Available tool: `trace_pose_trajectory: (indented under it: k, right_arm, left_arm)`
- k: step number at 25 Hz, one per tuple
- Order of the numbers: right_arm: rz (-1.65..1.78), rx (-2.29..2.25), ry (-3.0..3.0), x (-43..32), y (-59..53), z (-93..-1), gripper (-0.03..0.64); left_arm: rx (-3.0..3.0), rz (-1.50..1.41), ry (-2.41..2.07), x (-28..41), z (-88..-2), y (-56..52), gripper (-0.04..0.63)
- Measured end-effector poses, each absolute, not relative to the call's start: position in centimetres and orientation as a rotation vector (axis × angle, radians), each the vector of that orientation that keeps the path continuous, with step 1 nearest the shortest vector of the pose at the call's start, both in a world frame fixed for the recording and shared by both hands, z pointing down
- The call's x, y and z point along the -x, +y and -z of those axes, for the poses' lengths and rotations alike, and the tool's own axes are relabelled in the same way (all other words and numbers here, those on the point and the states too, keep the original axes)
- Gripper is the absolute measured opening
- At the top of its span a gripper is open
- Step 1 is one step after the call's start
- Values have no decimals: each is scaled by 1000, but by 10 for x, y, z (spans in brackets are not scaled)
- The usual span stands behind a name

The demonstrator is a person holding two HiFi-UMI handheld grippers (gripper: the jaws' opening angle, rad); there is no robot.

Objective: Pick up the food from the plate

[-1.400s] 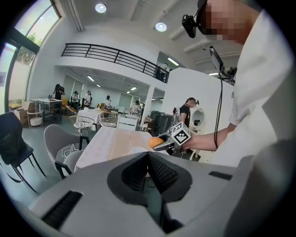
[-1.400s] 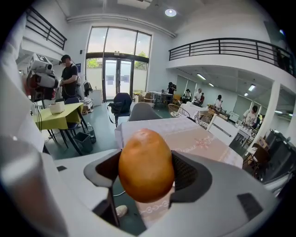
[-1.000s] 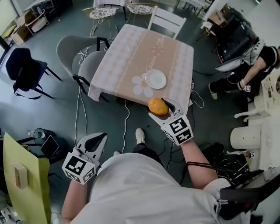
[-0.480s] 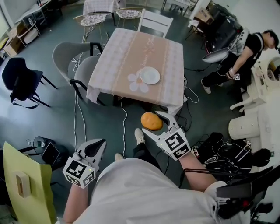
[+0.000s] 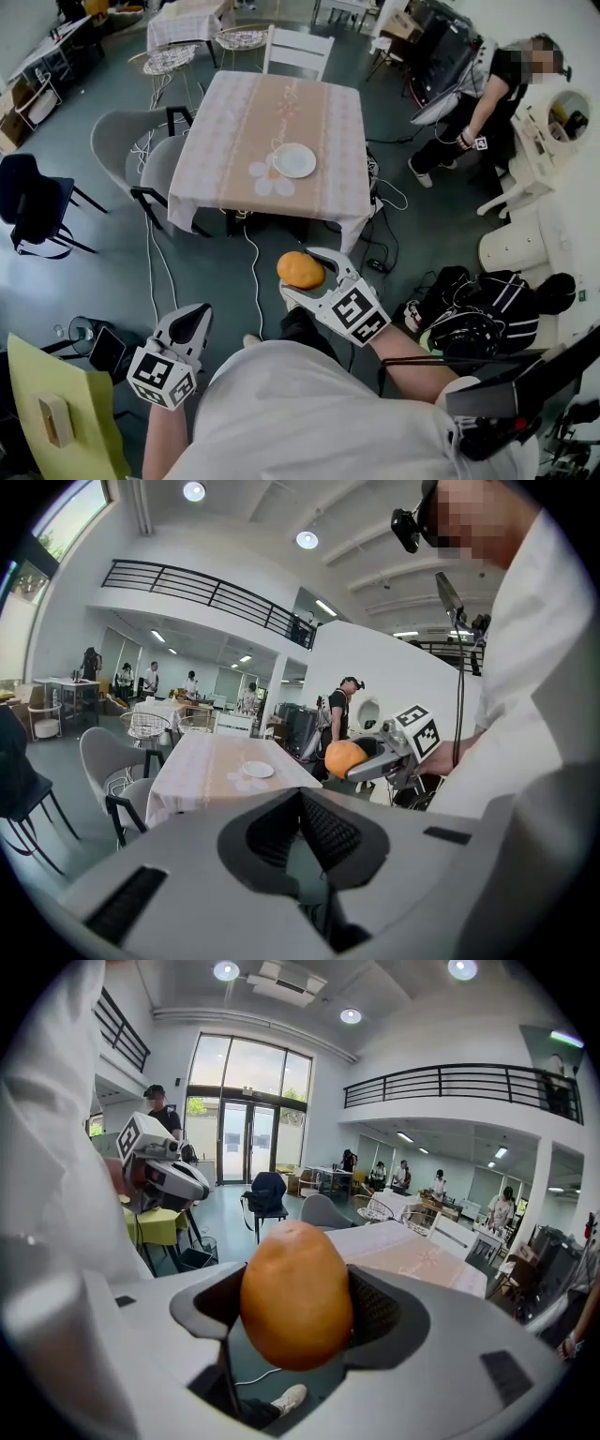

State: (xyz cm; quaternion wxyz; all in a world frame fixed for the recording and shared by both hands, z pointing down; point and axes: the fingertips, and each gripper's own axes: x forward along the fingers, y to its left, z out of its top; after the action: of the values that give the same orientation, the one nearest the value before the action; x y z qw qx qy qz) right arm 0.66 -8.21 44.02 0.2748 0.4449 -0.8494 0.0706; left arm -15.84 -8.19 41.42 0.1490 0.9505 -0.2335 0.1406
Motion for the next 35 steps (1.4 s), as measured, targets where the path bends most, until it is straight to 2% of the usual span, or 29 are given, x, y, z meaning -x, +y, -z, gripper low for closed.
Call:
trace_pose_trajectory:
  k: [35]
  right_arm:
    - [-183, -1162, -2288, -5, -90, -441, 342]
  left_arm:
    - [-2731, -446, -607, 141, -427, -85, 9]
